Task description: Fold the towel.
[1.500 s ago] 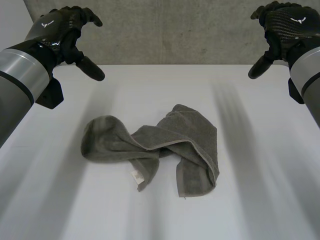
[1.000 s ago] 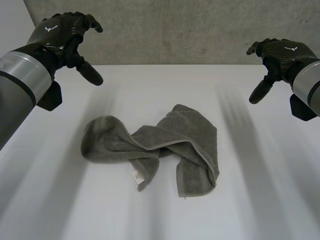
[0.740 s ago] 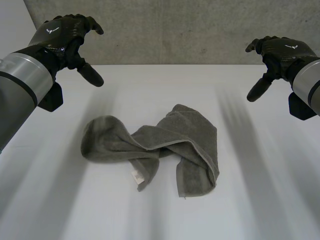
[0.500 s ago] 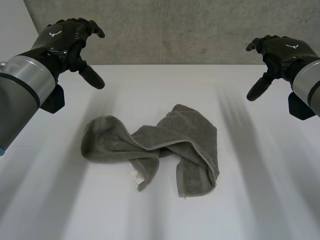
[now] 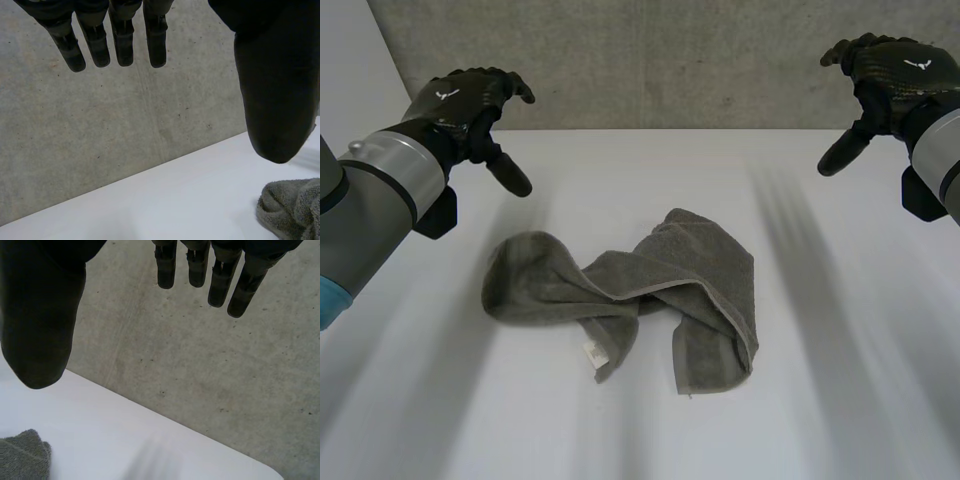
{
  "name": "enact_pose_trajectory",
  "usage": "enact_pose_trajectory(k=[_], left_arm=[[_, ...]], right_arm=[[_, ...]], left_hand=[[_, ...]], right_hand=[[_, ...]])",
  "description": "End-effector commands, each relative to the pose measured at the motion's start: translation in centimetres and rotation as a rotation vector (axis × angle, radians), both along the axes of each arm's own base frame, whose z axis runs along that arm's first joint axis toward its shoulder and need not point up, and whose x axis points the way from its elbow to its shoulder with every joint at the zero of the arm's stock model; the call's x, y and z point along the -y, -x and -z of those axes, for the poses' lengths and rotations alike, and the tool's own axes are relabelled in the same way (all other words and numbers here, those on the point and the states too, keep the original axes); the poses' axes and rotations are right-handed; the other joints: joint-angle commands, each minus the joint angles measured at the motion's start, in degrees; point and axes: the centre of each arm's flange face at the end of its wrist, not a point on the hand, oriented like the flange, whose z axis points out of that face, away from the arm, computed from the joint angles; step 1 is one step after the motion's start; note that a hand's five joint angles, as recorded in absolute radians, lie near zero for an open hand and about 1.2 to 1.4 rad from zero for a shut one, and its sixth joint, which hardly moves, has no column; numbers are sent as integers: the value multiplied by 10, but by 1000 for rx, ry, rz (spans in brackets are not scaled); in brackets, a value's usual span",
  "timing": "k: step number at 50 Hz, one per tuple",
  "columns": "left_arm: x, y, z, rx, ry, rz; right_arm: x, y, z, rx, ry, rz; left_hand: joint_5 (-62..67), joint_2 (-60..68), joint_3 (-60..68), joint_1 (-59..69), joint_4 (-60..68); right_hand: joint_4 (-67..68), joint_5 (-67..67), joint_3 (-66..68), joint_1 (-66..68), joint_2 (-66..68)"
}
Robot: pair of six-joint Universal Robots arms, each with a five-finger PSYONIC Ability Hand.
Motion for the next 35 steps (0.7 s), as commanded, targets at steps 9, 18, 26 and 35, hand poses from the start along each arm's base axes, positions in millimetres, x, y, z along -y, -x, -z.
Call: enact_pose_trajectory(k=[9, 18, 26, 35], left_arm=[[26, 17, 74, 264, -9, 119], [39, 18, 117, 407, -30, 195], [42, 20, 146, 439, -88, 214], [43, 22, 172, 512, -104, 243]], right_arm=[[-49, -12, 57, -65, -389, -240], [-53, -19, 138, 60, -517, -193], [-65, -30, 194, 102, -699, -181], [-64, -41, 210, 144, -671, -138]], left_hand=[[3, -23, -30, -28, -34], [1, -25, -30, -30, -34], [60, 34, -30, 29, -34], [213, 187, -30, 182, -34]], right_hand=[[-44, -35, -25, -35, -45], [-44, -35, -25, -35, -45], [-44, -35, -25, -35, -45], [-44, 104, -25, 104, 94]])
